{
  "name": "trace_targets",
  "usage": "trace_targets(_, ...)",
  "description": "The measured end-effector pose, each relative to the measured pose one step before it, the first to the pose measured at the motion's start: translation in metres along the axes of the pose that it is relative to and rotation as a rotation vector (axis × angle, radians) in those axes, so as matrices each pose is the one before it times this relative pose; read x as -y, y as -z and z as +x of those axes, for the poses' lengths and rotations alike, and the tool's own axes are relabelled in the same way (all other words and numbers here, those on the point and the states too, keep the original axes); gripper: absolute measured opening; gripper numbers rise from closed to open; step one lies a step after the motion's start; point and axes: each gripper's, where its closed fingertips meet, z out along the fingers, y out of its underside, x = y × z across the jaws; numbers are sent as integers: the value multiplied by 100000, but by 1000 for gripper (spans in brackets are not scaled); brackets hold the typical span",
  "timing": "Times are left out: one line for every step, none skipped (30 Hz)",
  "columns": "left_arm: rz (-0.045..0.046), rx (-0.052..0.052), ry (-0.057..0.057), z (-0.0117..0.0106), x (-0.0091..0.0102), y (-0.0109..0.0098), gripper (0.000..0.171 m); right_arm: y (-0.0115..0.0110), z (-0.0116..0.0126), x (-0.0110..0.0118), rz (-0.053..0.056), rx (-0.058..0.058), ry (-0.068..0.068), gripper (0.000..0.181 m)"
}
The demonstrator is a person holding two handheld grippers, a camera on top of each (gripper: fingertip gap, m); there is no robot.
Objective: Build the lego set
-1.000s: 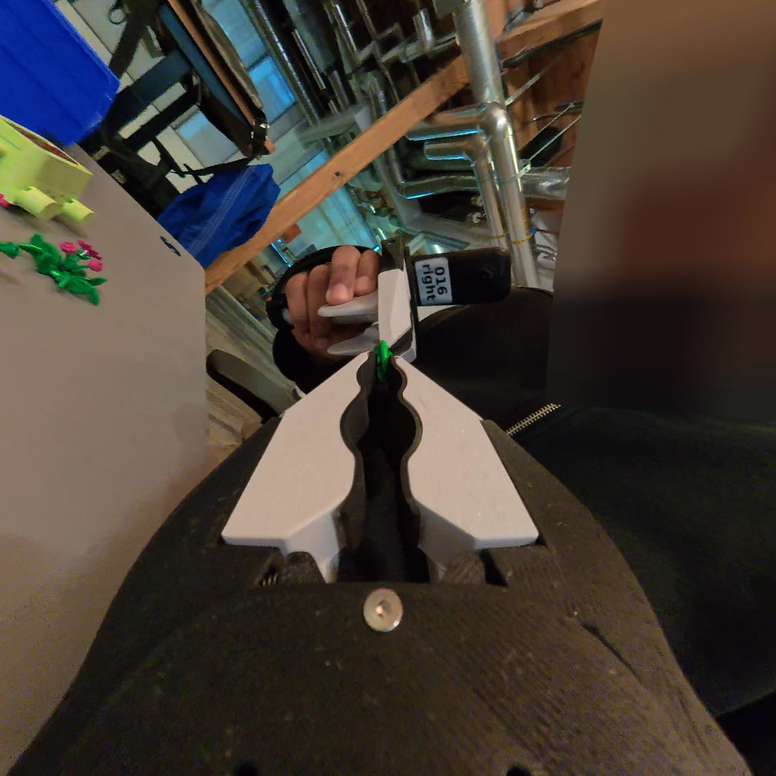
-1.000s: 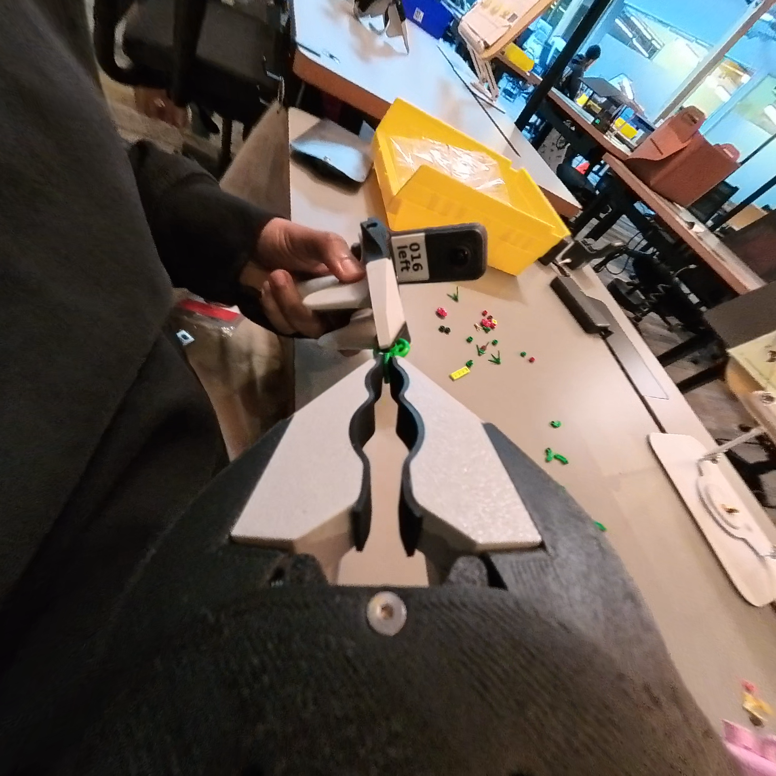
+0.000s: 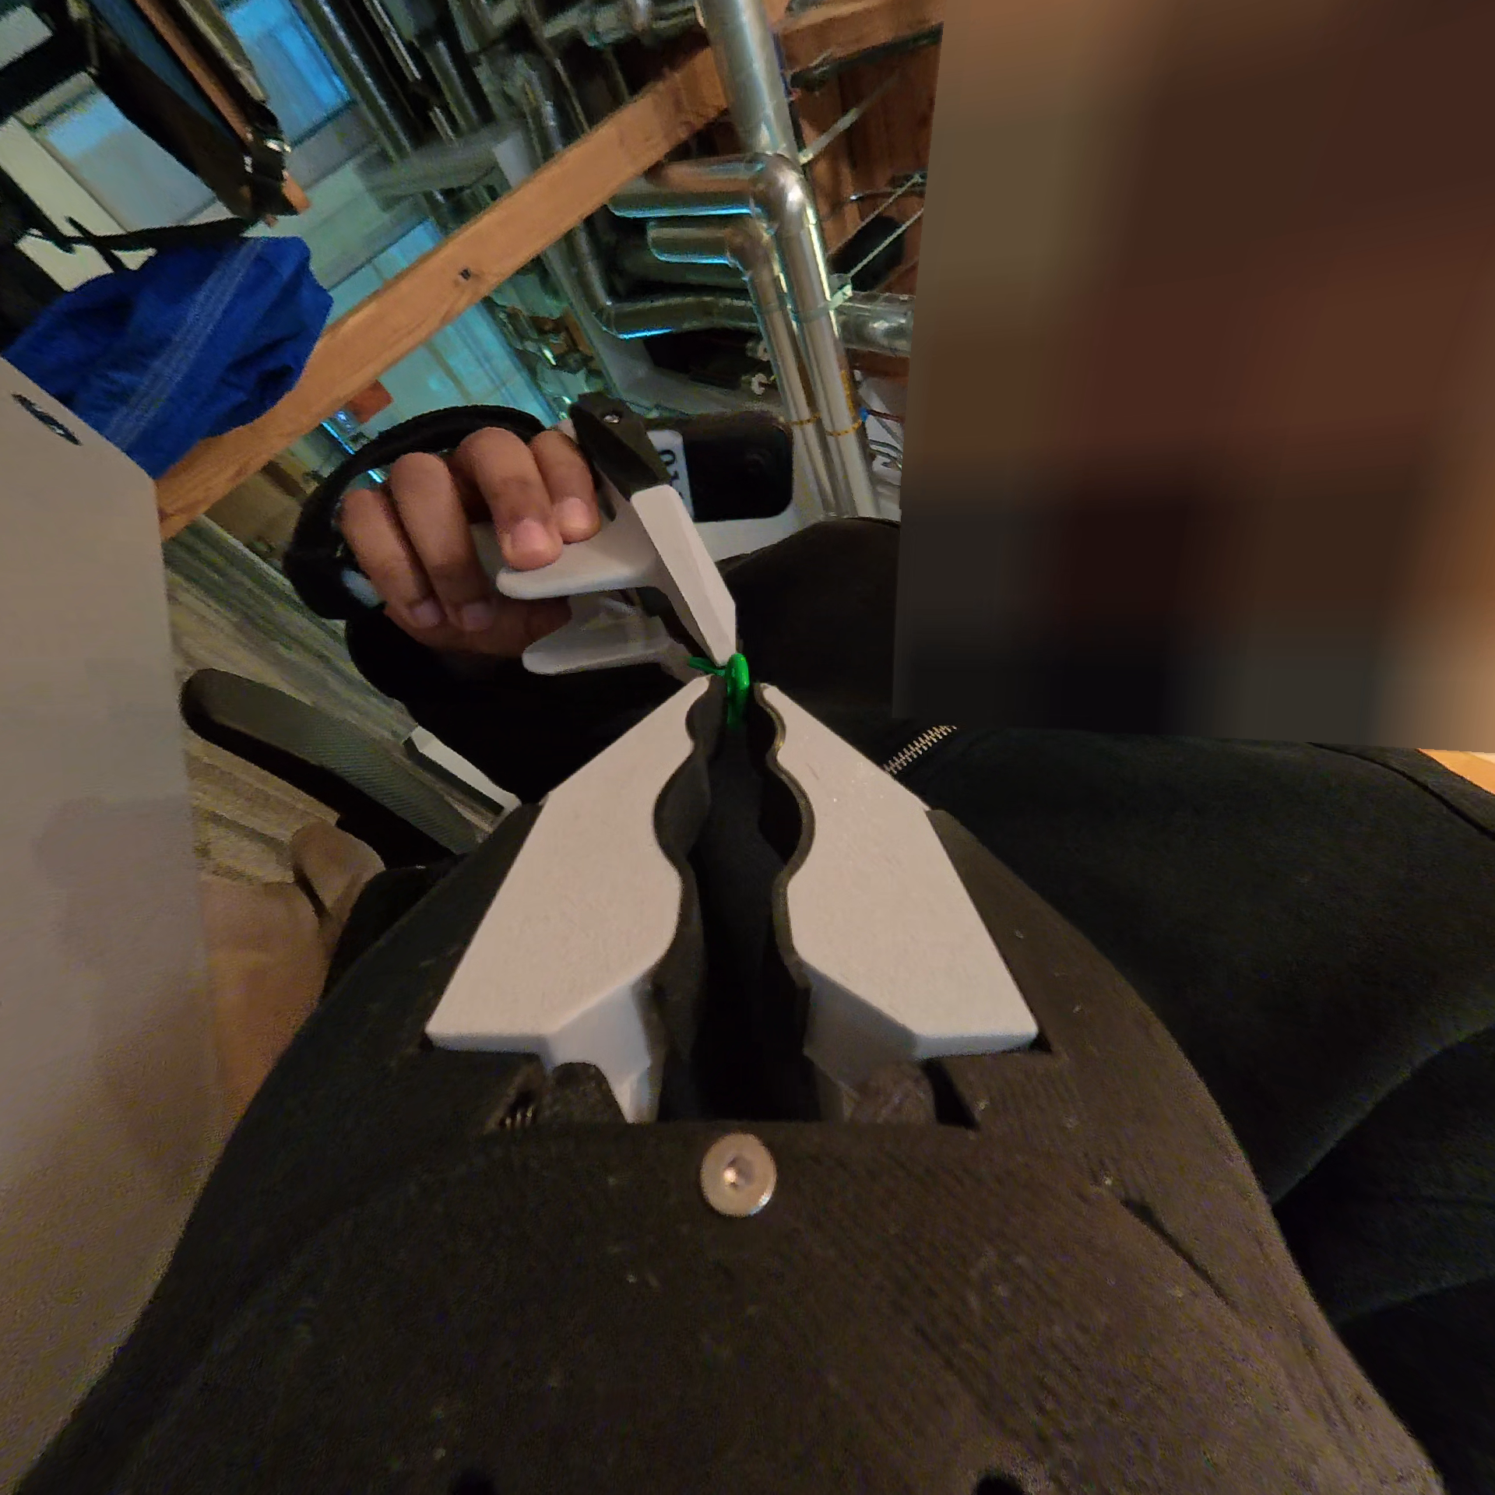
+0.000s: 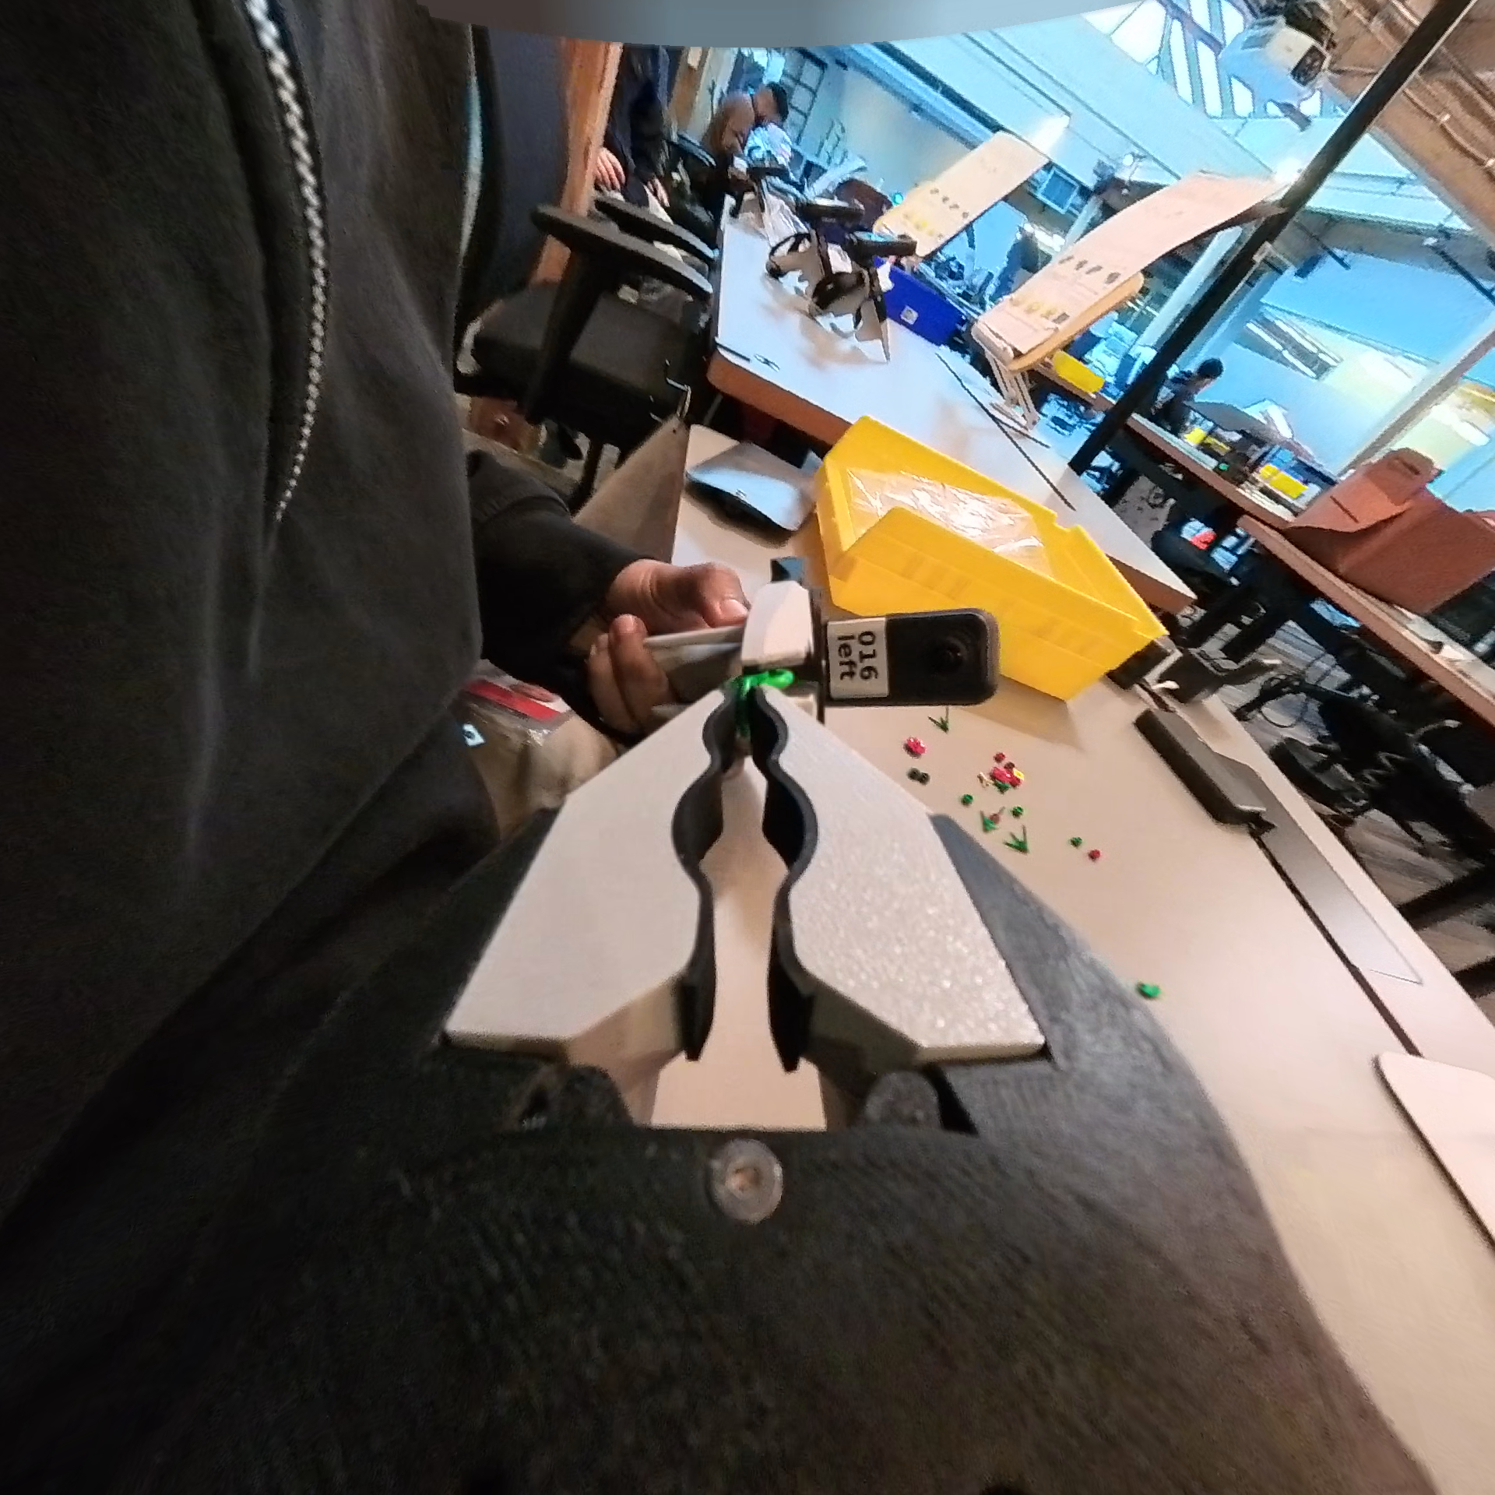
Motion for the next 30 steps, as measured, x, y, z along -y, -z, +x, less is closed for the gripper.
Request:
trace_targets(-292, -1264, 64, 156, -64, -79, 3, 1, -79, 185, 1666, 1000, -1457, 0)
trace_targets(-364, -1122, 44, 133, -74, -74, 3, 13, -70, 155, 1645, 1019, -1555, 1)
trace_targets(-181, -829, 143, 75, -46, -58, 3, 17, -67, 120, 1560, 942, -1492, 0)
trace_targets(181, -438, 303, 2, 7, -3, 3, 9, -17, 52, 1158, 588, -1473, 1)
trace_targets(-411, -575, 29, 46, -98, -20, 3, 9, -39, 5, 947, 710, -1218, 0)
trace_targets(-299, -653, 325, 59, -56, -27, 3, -9, -92, 62, 1182, 1043, -1326, 1)
trace_targets(37, -219, 242, 6, 11, 6, 3, -9, -12, 48, 845, 421, -1149, 0)
trace_targets(-122, -7, 134, -22, -36, 6, 3, 0, 2, -18, 405, 188, -431, 0)
trace_targets(-126, -85, 644, -46, -32, 12, 3, 7, -49, -48, 378, 606, -515, 0)
trace_targets(150, 41, 711, -85, -7, 22, 3, 23, -1, -62, 361, 489, -1082, 0)
trace_targets(260, 339, 632, -134, 26, 28, 3, 55, 28, -93, 390, 434, -1366, 0)
trace_targets(412, 737, 656, -206, 51, 33, 3, 83, 76, -134, 371, 339, -1786, 0)
trace_targets(619, 1344, 551, -276, 88, 56, 4, 117, 142, -194, 177, 42, -2269, 0)
trace_targets(1504, 1884, 416, -355, 233, 103, 4, 140, 258, -246, -64, -694, -2366, 0)
trace_targets(1069, 1723, 792, -358, 143, 90, 4, 144, 294, -317, -244, -1017, -2003, 1)
trace_targets(544, 1448, 907, -316, 61, 69, 4, 122, 174, -292, -94, -378, -2021, 0)
trace_targets(793, 1296, 1123, -277, 103, 81, 4, 93, 209, -256, 25, -526, -2661, 1)
trace_targets(189, 1090, 815, -221, 17, 50, 4, 71, 144, -210, 311, -300, -2630, 1)
trace_targets(801, 1559, 1113, -280, 113, 78, 4, 74, 171, -210, 359, -665, -2126, 1)
trace_targets(1451, 1978, 1397, -377, 196, 101, 4, 92, 280, -300, -285, -1379, -1654, 1)
trace_targets(1454, 2079, 1572, -434, 172, 92, 4, 106, 311, -366, -695, -1766, -809, 2)
trace_targets(1012, 2315, 1653, -494, 69, 71, 4, 108, 322, -443, -1192, -2049, 87, 3)
trace_targets(322, 2000, 1697, -446, -31, 18, 4, 82, 268, -497, -1644, -1834, 209, 6)
trace_targets(-537, 1844, 1741, -408, -154, -49, 4, 10, 112, -505, -1825, -681, -105, 8)
trace_targets(-1090, 1732, 1908, -396, -215, -69, 4, -50, -39, -535, -2266, 450, -694, 11)
trace_targets(-567, 688, 1749, -229, -132, 14, 4, -13, -187, -351, -1615, 1374, -1021, 11)
trace_targets(-591, 719, 1531, -189, -128, 25, 5, 27, -29, -175, -828, 165, -1001, 11)
trace_targets(-914, 1583, 909, -259, -169, 4, 5, 9, -253, -269, -1744, 1527, 6, 7)
trace_targets(-1557, 1318, 486, -187, -255, 11, 5, -27, -374, -294, -2049, 2089, 137, 3)
trace_targets(-2078, 1091, 1024, -140, -338, 0, 5, -47, -222, -217, -1468, 1192, 55, 3)
